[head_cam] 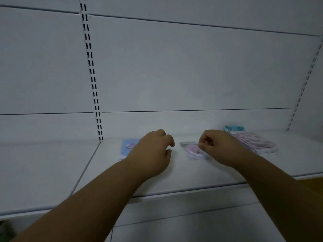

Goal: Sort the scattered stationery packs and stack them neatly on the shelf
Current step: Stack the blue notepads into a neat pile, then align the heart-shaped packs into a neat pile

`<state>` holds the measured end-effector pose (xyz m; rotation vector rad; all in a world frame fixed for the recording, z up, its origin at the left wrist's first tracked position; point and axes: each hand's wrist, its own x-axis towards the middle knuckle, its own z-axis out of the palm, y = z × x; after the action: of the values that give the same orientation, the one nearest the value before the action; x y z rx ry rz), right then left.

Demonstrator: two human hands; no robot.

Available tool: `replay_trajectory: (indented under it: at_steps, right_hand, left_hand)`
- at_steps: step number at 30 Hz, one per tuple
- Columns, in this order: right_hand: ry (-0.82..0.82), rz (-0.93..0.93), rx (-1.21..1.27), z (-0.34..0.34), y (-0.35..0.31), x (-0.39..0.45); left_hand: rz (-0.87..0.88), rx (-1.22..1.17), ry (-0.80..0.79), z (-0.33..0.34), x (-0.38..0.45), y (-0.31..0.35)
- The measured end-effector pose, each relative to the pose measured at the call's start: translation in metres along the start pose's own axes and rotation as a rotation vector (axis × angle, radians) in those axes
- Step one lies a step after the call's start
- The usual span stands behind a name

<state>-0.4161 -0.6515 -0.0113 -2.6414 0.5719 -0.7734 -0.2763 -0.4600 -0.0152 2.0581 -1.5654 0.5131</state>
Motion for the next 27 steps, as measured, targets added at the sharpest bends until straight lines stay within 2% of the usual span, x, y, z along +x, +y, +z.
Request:
replay_trajectory:
  at_steps: [3, 7, 13, 17, 27]
  right_hand:
    - [-0.094, 0.051, -0.071, -0.008, 0.035, 0.001]
    - [-0.249, 0.123, -0.137, -0.011, 0.066, -0.002]
    - [-0.137, -0.029, -0.048, -0.003, 0.075, -0.007]
    - [-0.127, -0.075, -0.018, 0.004, 0.068, -0.007]
    - [-0.095, -0.011, -0.034, 0.009, 0.054, -0.012]
  left_hand:
    - [-0.035, -0.056, -0.104, 0.03, 0.02, 0.025]
    - [-0.244, 0.037, -0.206, 0.066, 0.036, 0.043]
    - [-0.379, 0.062, -0.115, 0.081, 0.043, 0.053]
    - [-0.454, 0.048, -0.082, 0.078, 0.038, 0.055]
    - [-0.453, 0.061, -0.047, 0.074, 0.029, 0.059]
